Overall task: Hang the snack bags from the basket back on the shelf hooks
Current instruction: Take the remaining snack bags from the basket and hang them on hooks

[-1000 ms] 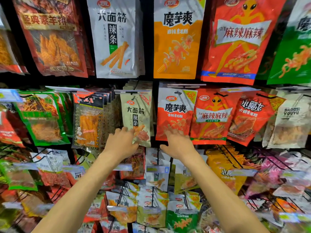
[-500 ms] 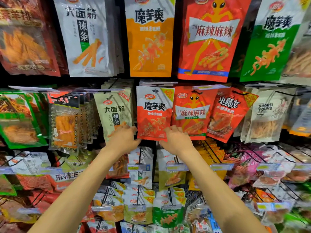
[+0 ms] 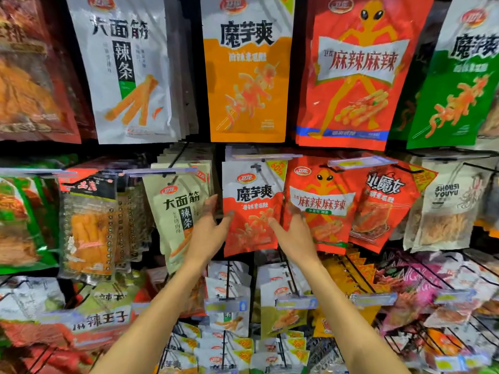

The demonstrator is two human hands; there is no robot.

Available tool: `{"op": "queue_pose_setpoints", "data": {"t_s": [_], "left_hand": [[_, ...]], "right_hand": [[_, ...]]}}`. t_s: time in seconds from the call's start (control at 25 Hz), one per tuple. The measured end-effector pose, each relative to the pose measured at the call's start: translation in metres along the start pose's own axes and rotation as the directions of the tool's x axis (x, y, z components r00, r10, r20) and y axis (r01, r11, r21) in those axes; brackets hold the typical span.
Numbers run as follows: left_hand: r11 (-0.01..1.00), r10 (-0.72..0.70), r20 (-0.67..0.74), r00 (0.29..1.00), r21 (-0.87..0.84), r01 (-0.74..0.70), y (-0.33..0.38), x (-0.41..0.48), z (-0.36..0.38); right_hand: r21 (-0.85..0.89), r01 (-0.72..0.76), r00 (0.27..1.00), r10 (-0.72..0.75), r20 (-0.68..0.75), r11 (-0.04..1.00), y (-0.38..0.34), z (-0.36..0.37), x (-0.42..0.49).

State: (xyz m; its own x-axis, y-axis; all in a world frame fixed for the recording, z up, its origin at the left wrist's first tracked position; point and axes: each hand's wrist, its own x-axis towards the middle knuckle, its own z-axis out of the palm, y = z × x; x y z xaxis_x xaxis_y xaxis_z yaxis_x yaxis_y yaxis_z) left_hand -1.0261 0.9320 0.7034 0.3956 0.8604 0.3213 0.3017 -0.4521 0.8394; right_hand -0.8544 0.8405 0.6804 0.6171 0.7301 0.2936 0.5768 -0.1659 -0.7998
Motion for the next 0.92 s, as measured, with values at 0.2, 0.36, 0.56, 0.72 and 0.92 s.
{"op": "queue_pose_setpoints", "data": {"t_s": [0.2, 0.36, 0.56, 0.72, 0.92], "left_hand": [[0.988, -0.052, 0.038, 0.998, -0.140, 0.056, 0.003, 0.014, 0.010], [0.975, -0.107, 0.059, 0.993, -0.191, 0.116, -0.006, 0.023, 0.017], [0.935, -0.241, 0.120, 0.963, -0.236, 0.263, -0.019, 0.028, 0.036], [0.930, -0.238, 0.090, 0.967, -0.267, 0.254, -0.033, 0.028, 0.048], [0.953, -0.208, 0.034, 0.978, -0.219, 0.210, -0.028, 0.035, 0.048]], "right_hand": [[0.296, -0.086, 0.996, 0.077, 0.041, 0.951, 0.001, 0.007, 0.017], [0.333, -0.106, 0.993, 0.085, 0.077, 0.937, -0.001, 0.007, 0.025], [0.375, -0.192, 0.977, 0.141, 0.160, 0.907, 0.014, 0.026, 0.027], [0.389, -0.137, 0.987, 0.092, 0.133, 0.911, 0.025, 0.034, 0.029], [0.381, -0.170, 0.984, 0.137, 0.113, 0.909, 0.020, 0.032, 0.036]]}}
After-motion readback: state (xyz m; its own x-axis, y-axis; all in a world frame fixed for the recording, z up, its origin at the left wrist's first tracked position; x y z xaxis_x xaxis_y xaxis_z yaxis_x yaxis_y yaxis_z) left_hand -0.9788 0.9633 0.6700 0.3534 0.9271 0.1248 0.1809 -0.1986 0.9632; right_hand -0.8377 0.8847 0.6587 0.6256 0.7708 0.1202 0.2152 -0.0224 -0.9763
